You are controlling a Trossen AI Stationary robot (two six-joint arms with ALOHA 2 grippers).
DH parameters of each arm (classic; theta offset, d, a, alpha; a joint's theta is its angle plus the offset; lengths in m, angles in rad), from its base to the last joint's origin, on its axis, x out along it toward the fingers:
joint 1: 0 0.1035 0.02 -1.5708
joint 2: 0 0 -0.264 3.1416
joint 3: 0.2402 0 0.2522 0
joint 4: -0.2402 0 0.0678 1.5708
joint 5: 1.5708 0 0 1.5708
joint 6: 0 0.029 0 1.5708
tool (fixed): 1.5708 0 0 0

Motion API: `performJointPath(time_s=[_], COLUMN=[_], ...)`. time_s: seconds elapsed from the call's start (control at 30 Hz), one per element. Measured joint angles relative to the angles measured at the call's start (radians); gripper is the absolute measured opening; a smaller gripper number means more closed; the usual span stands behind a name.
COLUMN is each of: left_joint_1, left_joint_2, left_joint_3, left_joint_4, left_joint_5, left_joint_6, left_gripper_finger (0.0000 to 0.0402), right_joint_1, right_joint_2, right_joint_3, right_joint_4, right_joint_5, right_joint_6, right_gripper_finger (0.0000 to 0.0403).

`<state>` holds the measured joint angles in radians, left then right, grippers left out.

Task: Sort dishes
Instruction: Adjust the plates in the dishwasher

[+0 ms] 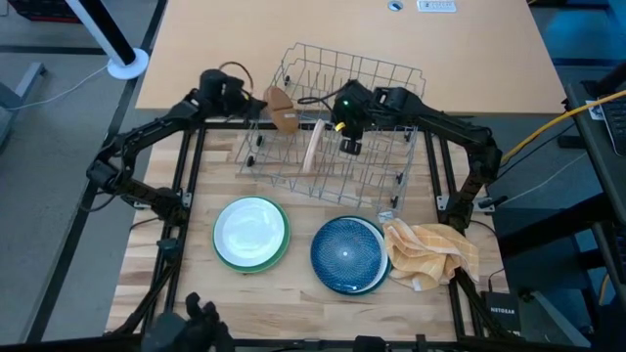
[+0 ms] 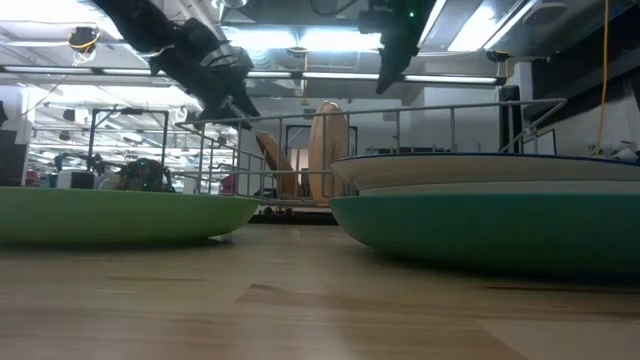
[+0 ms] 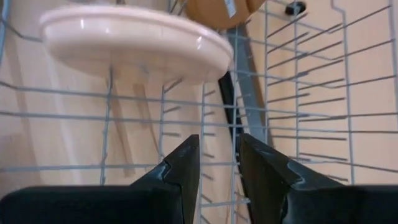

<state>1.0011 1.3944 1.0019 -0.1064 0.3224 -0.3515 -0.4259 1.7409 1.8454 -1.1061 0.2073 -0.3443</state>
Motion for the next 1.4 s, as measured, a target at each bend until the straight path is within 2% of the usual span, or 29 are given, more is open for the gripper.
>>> performJointPath(time_s=[0.13,0.27,0.47,0.63,0.9,1.0,1.23,1.4], left_joint_1=[0.077,0.102,0.091,0.091,0.091,0.085,0.081,0.084], left_joint_2=[0.004,0.044,0.144,0.205,0.259,0.255,0.244,0.242], left_joint_3=[0.000,0.000,0.000,0.000,0.000,0.000,-0.001,-0.001], left_joint_4=[-0.032,-0.017,0.171,0.282,0.330,0.377,0.520,0.657], left_joint_5=[0.109,0.216,0.317,0.330,0.380,0.381,0.466,0.553], left_joint_6=[-0.085,-0.136,-0.222,-0.311,-0.284,-0.277,-0.344,-0.423], left_gripper_finger=[0.0164,0.0164,0.0164,0.0164,0.0160,0.0132,0.0019,0.0012], right_joint_1=[0.000,0.000,0.000,0.000,0.000,0.000,0.000,0.000], right_joint_2=[0.000,0.000,0.000,0.000,0.000,0.000,0.000,0.000], right_joint_3=[-0.010,-0.010,-0.010,-0.010,-0.009,-0.009,-0.009,-0.009], right_joint_4=[-0.002,0.050,0.090,0.085,0.085,0.085,0.086,0.085], right_joint_5=[0.000,0.000,0.000,0.000,0.000,0.001,0.001,0.002], right_joint_6=[0.000,-0.001,-0.001,-0.001,-0.001,-0.001,-0.001,-0.001], right_gripper_finger=[0.0117,0.0117,0.0117,0.0117,0.0117,0.0117,0.0117,0.0117])
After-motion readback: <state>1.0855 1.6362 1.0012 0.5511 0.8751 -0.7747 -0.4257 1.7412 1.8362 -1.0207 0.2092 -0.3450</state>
